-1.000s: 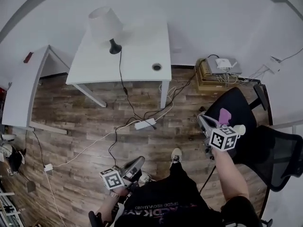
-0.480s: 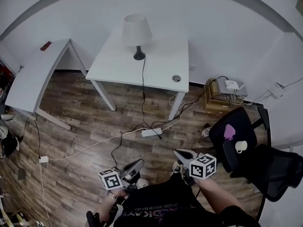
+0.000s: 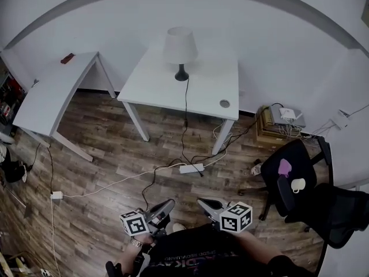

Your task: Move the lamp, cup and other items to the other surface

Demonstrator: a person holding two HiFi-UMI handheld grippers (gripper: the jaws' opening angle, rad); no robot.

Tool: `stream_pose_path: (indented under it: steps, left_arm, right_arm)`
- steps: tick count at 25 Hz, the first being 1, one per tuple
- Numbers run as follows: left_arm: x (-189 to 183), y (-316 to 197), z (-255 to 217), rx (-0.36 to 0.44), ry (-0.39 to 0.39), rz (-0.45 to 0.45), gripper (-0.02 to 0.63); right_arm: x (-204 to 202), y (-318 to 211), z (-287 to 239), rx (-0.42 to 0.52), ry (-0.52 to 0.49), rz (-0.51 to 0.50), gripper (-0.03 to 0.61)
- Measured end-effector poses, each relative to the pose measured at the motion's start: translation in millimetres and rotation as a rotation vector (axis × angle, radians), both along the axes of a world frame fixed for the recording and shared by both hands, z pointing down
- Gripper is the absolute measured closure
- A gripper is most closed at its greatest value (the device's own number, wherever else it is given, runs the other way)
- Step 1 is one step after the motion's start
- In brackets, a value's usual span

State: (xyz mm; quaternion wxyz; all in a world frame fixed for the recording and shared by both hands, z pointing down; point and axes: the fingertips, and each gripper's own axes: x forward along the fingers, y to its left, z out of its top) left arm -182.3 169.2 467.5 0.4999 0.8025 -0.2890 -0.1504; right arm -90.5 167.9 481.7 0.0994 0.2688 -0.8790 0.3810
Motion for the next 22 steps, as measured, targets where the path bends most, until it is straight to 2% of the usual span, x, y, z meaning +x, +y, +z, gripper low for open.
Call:
stream_pose_path:
  steps: [8,14,22]
  left_arm:
    - [-16,22,0,0.008,0.02,-0.008,0.615]
    - [-13,34,0,0.012,0.037,0.004,0.615]
    - [3,47,-4,0.031,0.045,0.062,0.614]
  right_arm:
    - [-13,19,2,-0.012,-0.033,0.016,0.575]
    - [-14,31,6,-0.026,-0.04,0.019,0.575]
    - [-14,45,5,-0.01,-0.026,-0.003,0.575]
